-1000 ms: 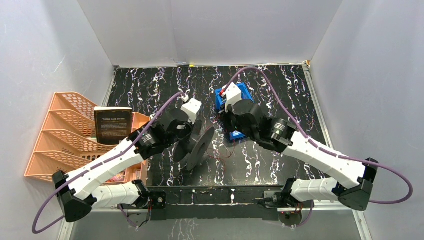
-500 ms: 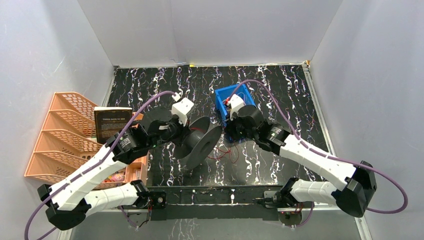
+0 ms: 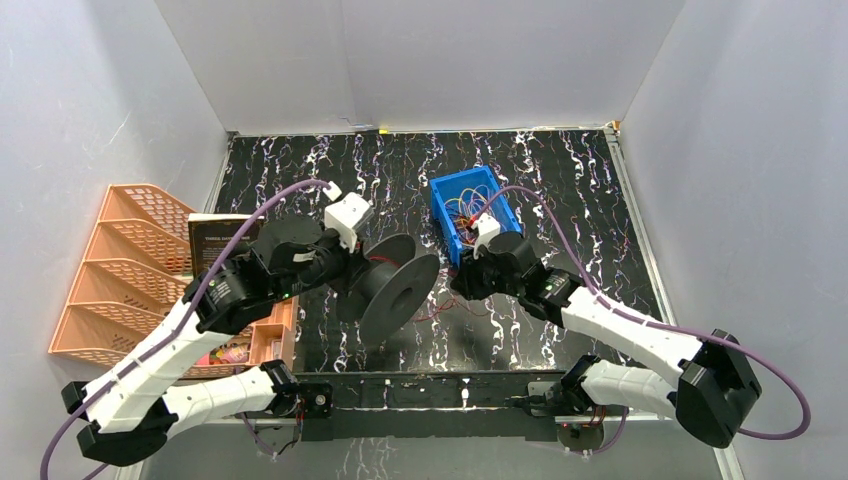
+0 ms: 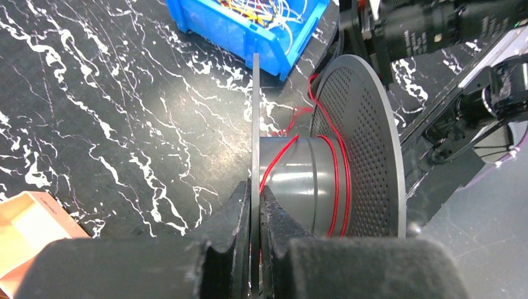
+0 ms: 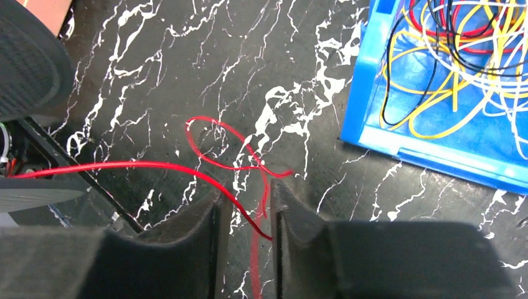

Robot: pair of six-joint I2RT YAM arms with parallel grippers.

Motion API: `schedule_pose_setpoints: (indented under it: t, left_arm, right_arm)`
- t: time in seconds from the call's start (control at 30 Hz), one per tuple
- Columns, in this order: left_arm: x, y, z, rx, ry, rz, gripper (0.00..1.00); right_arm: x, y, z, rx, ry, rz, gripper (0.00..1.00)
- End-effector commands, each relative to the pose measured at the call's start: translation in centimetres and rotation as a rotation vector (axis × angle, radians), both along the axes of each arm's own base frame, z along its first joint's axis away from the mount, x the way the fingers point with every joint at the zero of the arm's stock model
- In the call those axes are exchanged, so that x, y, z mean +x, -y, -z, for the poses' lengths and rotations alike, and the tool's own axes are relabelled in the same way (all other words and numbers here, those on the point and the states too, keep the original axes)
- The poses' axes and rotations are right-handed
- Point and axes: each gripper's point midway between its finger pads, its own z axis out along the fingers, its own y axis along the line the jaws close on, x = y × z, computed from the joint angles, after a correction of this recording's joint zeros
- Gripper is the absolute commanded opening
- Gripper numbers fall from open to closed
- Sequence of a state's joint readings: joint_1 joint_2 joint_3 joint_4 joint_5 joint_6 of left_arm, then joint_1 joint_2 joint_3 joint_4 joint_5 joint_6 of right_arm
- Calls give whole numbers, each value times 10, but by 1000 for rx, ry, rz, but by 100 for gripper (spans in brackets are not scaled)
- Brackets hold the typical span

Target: Wrap the cables

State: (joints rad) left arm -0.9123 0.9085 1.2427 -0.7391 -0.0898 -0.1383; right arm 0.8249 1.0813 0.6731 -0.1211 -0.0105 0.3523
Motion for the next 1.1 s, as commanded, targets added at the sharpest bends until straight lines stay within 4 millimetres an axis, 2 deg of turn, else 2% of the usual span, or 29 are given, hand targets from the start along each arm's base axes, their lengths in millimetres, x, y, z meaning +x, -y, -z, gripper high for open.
schedule_pose_setpoints:
  t: [0.0,0.2,0.3,0.43,0.67,0.87,1.07]
  left_arm:
    - [5,-7,-46,-111,88,-55,0]
    - [20,-20,-61,-127,134,-180,0]
    - [27,-27,-73,-153,162,-243,0]
    - [34,-34,-89,-199,194,-311,0]
    - [40,-38,-107,-248,227,-364,0]
    - [43,-37,-110,-254,231,-375,0]
    - [45,-35,-110,-252,228,-376,0]
  right_arm:
    - [6,-6,-22,86,44,17,40]
    - [2,-5,-39,136,74,9,60]
    - [2,-4,-50,156,97,11,66]
    - [4,-1,-55,162,108,31,70]
    - [2,-12,-40,204,55,25,73]
    - [2,-31,-22,217,-12,-16,71]
    - [-3,-55,-14,269,-59,-112,69]
